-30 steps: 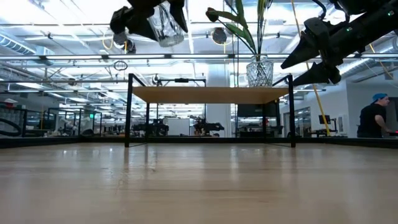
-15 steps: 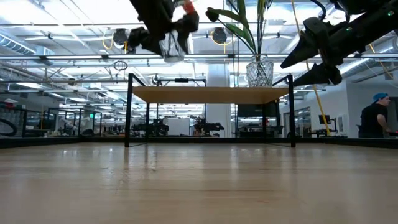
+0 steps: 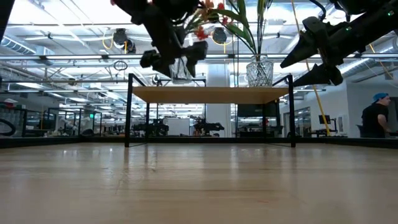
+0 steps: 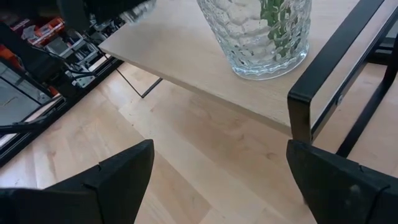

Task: Pick and place flowers into a vace then onto a shelf
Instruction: Put the transparent vase on the shelf

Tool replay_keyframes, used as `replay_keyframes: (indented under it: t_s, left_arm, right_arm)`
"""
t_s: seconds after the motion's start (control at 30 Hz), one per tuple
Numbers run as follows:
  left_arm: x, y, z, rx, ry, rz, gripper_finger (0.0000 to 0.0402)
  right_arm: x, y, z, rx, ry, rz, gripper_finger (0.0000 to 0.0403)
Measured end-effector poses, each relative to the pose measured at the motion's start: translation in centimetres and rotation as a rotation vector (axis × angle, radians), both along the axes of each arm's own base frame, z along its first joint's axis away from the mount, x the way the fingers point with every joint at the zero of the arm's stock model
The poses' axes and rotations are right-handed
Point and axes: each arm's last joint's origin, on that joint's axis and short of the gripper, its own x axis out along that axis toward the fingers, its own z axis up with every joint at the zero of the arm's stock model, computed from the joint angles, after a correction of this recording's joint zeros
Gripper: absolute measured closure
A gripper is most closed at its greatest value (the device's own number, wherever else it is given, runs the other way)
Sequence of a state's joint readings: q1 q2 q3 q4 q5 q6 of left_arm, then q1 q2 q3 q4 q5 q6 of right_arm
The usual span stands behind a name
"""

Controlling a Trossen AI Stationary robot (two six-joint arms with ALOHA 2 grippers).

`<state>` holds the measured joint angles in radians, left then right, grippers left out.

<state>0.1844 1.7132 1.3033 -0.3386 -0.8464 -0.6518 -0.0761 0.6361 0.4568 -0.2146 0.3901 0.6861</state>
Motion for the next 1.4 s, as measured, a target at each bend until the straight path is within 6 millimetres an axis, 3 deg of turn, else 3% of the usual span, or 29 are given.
replay_keyframes:
  t_s: [0.3,0.6,0.87,1.17,1.4]
  left_arm:
    - [1.4,0.6,-2.3,-0.024,0.009,-0.014,0.0115]
    - [1.7,1.2,-3.4,-0.031,0.018,0.013,0.0099]
    - [2.3,1.0,-5.0,-0.066,0.046,0.001,0.0130]
    - [2.5,-0.1,-5.2,-0.039,0.030,0.022,0.0068]
    - [2.5,-0.2,-5.2,-0.048,0.034,0.014,0.0062]
  right_arm:
    - [-0.1,0.0,-1.2,0.057,-0.007,-0.028,0.0046]
    - [-0.1,0.1,-1.3,0.066,-0.006,-0.006,0.0046]
    - [-0.1,0.1,-1.2,0.063,-0.010,0.000,0.0046]
    - [-0.2,0.1,-1.2,0.054,-0.005,0.005,0.0046]
    - [-0.2,0.1,-1.2,0.051,0.000,0.007,0.0046]
